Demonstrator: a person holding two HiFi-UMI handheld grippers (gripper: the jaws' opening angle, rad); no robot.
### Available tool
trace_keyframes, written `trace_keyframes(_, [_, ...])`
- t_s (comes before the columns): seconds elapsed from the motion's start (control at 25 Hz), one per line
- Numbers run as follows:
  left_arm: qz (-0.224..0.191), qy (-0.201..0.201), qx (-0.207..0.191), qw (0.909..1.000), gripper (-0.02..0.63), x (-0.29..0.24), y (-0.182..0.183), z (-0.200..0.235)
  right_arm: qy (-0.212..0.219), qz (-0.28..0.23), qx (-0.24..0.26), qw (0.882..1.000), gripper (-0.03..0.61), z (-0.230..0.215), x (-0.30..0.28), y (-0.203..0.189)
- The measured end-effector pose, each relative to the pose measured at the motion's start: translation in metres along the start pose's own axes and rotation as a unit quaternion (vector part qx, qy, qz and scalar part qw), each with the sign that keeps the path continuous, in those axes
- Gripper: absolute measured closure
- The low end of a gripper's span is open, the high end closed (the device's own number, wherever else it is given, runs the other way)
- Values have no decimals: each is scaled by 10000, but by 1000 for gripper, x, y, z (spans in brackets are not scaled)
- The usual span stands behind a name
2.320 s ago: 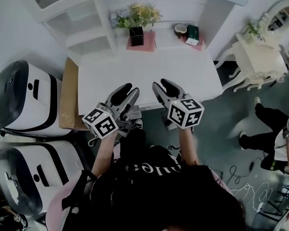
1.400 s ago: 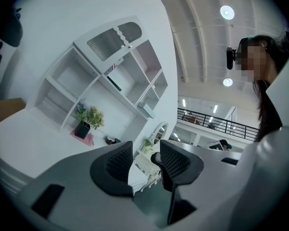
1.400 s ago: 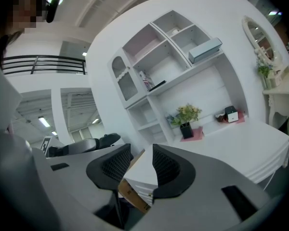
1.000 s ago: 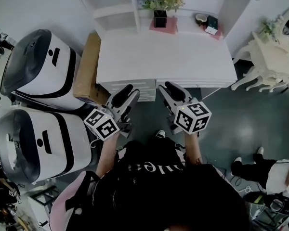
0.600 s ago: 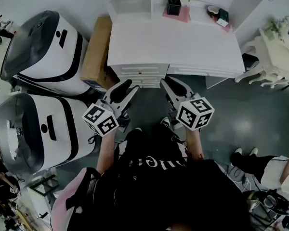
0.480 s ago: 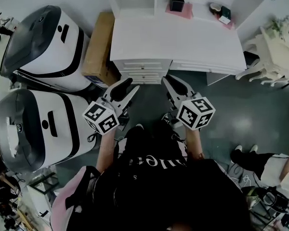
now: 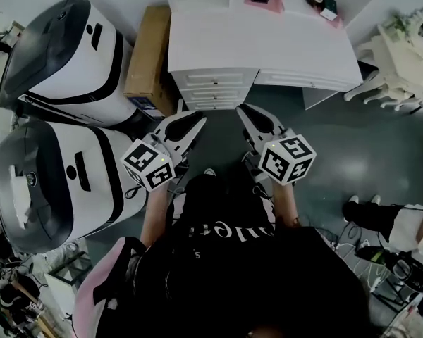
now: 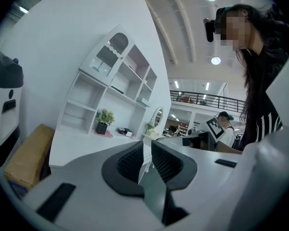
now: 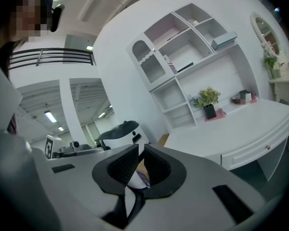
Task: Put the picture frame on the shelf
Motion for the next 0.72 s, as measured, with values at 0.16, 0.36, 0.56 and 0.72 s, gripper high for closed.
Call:
trace_keyframes(0.16, [101, -19, -228, 9997, 563, 11, 0, -4, -2, 31, 85, 10000, 512, 15, 0, -7])
trace_keyframes(0.36, [141, 28, -334, 9993, 565, 22, -3, -9, 97, 88, 181, 9998, 514, 26, 0, -12])
trace_keyframes(0.56, [53, 49, -299, 9995, 565, 29, -4, -13, 150, 123, 234, 9995, 515, 31, 1, -14])
trace_keyframes(0.72, [53, 36, -315, 9995, 565, 26, -1, -15, 177, 110, 208, 9996, 516, 31, 5, -12])
Point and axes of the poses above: the fingertips, and each gripper's own axes: x backward along the fingers, z to its left, y out of its top, the point moved 9 cm from there along x, backward along the fingers, and after that the axes turned 6 degrees about z, right-handed, at the moved point
